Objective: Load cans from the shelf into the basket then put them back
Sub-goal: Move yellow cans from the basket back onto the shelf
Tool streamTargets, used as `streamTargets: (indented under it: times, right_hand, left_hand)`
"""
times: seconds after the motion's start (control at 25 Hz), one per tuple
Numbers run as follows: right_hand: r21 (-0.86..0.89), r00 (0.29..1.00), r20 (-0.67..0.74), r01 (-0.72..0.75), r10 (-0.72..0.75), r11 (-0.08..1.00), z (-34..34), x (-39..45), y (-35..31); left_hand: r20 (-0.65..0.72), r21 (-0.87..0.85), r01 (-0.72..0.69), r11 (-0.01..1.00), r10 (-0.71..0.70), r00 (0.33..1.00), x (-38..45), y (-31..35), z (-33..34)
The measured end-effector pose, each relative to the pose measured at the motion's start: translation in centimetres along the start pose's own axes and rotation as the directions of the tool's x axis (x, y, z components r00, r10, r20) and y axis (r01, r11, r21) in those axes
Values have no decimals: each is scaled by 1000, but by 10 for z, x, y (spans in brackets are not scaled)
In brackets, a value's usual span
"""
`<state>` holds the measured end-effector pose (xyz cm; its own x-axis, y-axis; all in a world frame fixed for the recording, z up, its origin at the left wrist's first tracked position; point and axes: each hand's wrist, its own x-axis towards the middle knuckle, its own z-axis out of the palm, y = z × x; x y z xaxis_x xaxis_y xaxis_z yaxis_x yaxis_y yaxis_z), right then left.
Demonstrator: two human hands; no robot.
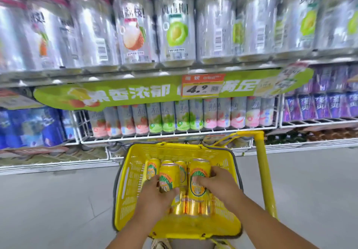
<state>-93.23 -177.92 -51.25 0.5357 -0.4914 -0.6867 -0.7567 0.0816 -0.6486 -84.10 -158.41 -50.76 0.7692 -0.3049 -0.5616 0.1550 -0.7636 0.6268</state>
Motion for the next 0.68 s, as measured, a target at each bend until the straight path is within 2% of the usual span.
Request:
streamTargets:
  times: [0.16, 0.32, 0.68]
  right_hand:
    - [23, 992, 41, 123, -124, 992, -29, -61, -88]
    - [11, 970, 37, 239, -240, 971, -52, -109, -159]
    - [13, 868, 97, 489, -488, 872, -120, -211, -282]
  left_hand:
    - [-134, -82, -92, 992, 80, 988, -42, 62, -72]
    - [-193, -115, -135, 984, 111, 975, -77, 120, -123]
    - [-381, -67, -296, 953, 250, 890, -166, 243, -231]
